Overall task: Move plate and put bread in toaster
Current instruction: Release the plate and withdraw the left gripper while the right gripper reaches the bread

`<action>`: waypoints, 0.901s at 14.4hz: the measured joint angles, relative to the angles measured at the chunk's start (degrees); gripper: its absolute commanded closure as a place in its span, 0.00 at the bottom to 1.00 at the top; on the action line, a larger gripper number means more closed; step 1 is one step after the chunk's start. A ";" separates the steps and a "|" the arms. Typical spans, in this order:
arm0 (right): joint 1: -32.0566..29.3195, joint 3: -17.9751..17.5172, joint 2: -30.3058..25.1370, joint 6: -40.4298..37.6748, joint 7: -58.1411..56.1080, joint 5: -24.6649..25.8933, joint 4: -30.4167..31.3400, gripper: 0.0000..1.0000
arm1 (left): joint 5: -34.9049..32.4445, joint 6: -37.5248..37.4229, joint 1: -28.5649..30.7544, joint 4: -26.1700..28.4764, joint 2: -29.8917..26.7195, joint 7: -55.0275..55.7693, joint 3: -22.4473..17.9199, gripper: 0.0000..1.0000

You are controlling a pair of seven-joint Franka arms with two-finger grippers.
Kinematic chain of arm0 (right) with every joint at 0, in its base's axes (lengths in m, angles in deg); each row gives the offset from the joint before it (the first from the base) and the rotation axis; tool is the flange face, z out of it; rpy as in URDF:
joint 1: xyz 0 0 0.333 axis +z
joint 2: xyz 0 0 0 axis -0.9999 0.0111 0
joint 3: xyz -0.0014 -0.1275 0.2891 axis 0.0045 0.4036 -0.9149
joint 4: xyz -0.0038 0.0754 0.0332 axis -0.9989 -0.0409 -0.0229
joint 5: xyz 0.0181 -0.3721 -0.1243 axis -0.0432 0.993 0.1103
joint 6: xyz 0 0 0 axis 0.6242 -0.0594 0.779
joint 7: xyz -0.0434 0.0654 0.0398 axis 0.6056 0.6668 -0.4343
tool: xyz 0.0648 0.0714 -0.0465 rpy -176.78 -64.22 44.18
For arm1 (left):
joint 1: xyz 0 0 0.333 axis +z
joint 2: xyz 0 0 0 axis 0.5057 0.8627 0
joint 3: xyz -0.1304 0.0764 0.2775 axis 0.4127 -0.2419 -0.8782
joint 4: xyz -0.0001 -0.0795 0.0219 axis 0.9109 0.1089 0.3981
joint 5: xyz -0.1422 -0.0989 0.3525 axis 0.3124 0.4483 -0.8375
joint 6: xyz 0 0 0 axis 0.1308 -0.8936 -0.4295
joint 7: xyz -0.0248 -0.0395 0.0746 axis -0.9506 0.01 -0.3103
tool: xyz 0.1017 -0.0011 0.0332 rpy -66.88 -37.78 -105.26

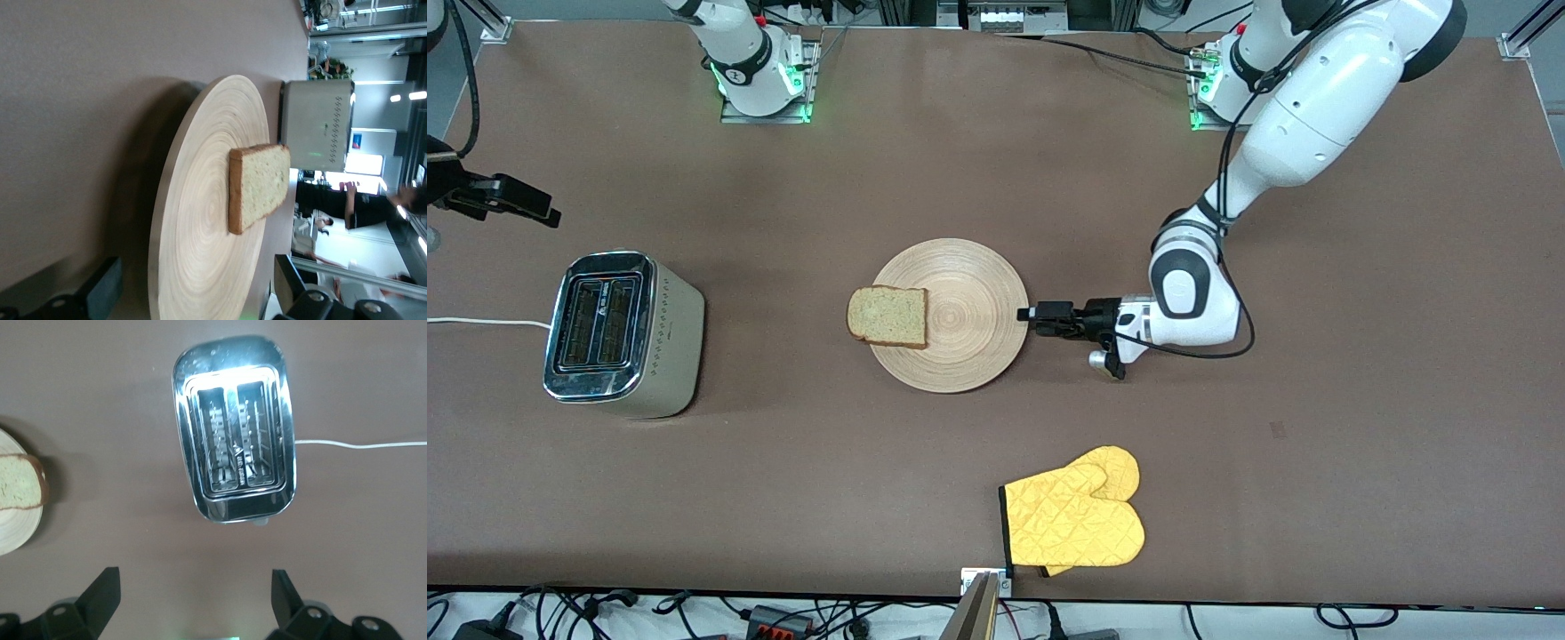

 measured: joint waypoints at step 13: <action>6.04 -0.30 14.88 6.37 1.37 -23.14 0.18 0.00 | -54.61 -36.28 21.91 -14.05 -4.83 8.71 -0.06 0.00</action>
